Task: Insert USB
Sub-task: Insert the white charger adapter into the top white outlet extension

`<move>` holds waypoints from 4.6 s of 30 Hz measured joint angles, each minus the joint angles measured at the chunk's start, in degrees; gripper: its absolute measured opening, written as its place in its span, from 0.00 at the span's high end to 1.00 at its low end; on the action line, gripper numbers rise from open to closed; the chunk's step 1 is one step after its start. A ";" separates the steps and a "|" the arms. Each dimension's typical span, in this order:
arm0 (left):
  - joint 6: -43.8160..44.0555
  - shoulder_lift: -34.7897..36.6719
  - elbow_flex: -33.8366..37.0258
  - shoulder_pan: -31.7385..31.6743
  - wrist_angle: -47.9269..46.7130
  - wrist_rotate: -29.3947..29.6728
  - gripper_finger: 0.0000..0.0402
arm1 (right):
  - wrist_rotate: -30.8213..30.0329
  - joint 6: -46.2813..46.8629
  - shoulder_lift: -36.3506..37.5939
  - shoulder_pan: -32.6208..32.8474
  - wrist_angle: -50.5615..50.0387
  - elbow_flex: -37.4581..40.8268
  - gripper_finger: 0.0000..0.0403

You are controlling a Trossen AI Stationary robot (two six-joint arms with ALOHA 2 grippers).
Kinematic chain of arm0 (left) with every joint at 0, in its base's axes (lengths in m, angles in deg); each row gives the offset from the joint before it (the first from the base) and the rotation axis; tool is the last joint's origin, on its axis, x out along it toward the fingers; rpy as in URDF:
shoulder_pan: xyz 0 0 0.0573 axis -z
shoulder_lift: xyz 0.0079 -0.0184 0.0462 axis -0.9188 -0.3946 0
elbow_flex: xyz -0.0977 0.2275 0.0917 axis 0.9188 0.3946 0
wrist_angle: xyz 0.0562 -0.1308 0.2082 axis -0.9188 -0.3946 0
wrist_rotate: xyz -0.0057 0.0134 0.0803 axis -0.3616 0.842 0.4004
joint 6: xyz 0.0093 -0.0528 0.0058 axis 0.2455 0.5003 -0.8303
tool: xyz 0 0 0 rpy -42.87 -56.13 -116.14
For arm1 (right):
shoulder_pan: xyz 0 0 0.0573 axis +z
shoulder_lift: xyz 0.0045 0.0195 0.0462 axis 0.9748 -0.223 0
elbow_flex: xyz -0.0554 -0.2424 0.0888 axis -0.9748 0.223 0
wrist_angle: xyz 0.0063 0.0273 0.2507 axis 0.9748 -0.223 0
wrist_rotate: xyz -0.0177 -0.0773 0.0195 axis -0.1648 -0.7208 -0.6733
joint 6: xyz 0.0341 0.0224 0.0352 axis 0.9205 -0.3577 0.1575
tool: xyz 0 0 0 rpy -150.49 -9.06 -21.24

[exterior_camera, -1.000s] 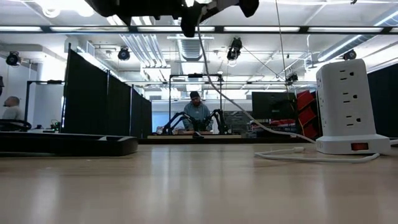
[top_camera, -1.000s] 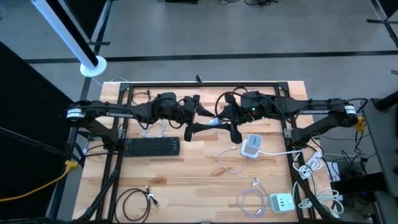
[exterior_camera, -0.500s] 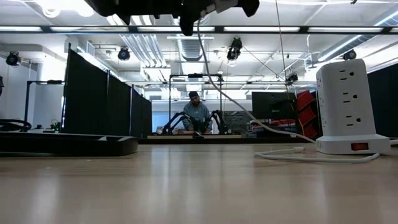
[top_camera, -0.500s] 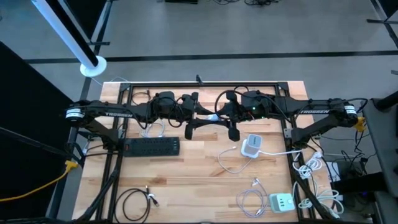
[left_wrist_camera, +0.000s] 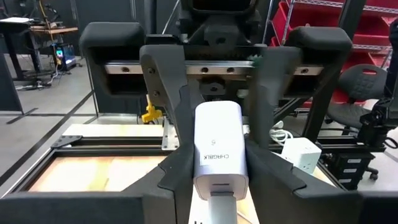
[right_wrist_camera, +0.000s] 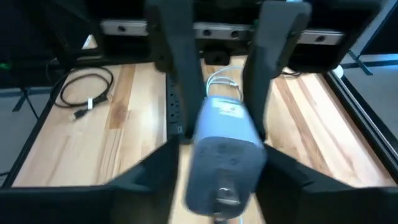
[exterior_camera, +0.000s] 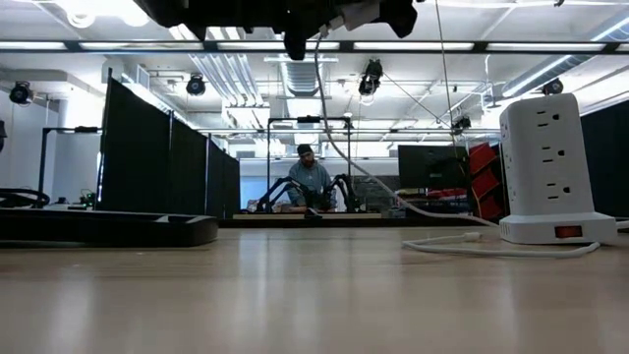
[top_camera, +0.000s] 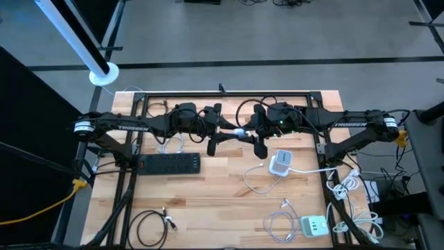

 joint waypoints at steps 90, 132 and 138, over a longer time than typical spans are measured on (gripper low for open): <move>-16.53 -35.35 -25.03 5.28 -9.50 8.32 0.72 | -6.49 20.07 8.72 10.73 -35.70 19.06 0.27; -14.52 -39.09 -29.89 6.51 -8.66 6.36 0.72 | -5.75 20.89 8.57 10.71 -35.31 19.23 0.27; -14.80 -40.55 -30.21 6.51 -7.39 5.81 0.72 | -5.77 20.84 8.59 10.73 -35.67 19.23 0.27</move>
